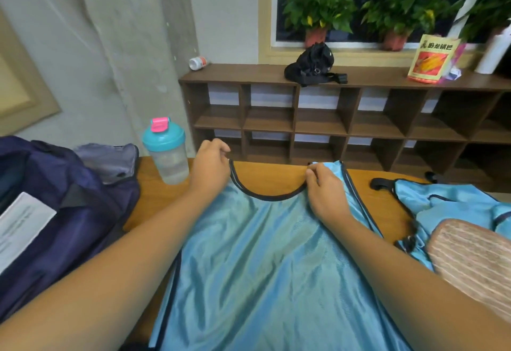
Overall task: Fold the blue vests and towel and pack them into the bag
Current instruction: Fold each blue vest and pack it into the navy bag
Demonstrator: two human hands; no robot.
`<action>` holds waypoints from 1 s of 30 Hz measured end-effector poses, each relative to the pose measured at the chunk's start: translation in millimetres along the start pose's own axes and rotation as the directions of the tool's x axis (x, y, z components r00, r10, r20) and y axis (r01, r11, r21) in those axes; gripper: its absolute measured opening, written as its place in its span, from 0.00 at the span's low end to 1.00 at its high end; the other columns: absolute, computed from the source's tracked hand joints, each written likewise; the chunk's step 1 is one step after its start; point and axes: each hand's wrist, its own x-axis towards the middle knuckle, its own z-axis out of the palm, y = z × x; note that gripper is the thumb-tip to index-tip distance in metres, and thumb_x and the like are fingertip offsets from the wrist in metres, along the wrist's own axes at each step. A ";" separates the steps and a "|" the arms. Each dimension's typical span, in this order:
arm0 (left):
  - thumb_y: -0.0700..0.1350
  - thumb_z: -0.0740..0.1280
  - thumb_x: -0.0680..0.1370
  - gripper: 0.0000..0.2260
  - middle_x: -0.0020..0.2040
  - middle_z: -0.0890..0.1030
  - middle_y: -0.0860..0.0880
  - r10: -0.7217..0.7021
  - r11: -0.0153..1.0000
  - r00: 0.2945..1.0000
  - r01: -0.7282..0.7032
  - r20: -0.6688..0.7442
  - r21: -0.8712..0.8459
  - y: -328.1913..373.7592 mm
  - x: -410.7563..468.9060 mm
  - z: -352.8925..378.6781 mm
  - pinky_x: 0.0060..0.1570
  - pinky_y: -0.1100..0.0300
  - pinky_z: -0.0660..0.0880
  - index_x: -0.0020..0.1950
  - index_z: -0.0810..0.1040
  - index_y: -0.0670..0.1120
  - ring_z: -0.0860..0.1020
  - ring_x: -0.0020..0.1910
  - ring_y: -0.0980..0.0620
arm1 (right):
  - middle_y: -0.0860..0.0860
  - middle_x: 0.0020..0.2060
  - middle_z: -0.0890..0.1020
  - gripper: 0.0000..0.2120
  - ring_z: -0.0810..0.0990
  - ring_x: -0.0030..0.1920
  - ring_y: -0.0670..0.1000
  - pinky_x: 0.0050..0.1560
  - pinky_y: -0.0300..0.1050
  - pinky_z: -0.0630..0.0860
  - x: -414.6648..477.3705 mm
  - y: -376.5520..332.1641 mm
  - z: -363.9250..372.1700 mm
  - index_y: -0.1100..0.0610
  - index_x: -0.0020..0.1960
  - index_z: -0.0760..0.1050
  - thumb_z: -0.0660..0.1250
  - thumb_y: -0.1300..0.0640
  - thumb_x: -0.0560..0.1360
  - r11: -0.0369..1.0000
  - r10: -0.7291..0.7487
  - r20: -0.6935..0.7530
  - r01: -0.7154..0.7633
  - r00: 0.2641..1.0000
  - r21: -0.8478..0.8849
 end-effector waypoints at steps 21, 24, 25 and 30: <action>0.41 0.70 0.81 0.11 0.59 0.82 0.52 -0.306 0.921 0.947 0.319 0.094 -0.223 -30.2 10.0 -3.1 0.45 0.60 0.74 0.62 0.81 0.53 0.81 0.53 0.49 | 0.51 0.55 0.83 0.13 0.80 0.54 0.51 0.54 0.49 0.77 3.1 6.3 6.0 0.55 0.63 0.77 0.59 0.49 0.87 0.998 0.011 0.017 -0.010 1.000 -0.064; 0.41 0.68 0.81 0.10 0.55 0.84 0.49 -0.262 0.961 0.956 0.271 0.133 -0.051 -35.6 12.7 -6.6 0.46 0.57 0.75 0.60 0.83 0.50 0.78 0.42 0.53 | 0.51 0.57 0.82 0.12 0.79 0.55 0.52 0.55 0.50 0.76 3.0 5.1 5.6 0.55 0.63 0.77 0.60 0.50 0.87 0.997 0.008 0.017 -0.007 1.000 -0.073; 0.42 0.69 0.81 0.09 0.55 0.83 0.48 -0.237 0.971 0.958 0.236 0.159 0.029 -37.6 13.1 -7.5 0.47 0.58 0.74 0.60 0.83 0.50 0.78 0.43 0.52 | 0.51 0.57 0.82 0.12 0.79 0.56 0.52 0.57 0.50 0.77 3.3 5.0 5.8 0.55 0.63 0.77 0.61 0.50 0.86 0.997 0.008 0.020 -0.007 1.000 -0.076; 0.52 0.68 0.84 0.16 0.65 0.71 0.44 -0.087 0.932 0.958 -0.019 0.274 0.363 -40.0 9.8 -0.8 0.68 0.51 0.70 0.70 0.80 0.50 0.73 0.66 0.43 | 0.53 0.61 0.82 0.12 0.79 0.61 0.54 0.62 0.52 0.78 2.4 3.7 5.2 0.56 0.66 0.76 0.64 0.52 0.85 0.995 0.004 0.048 0.000 0.999 -0.102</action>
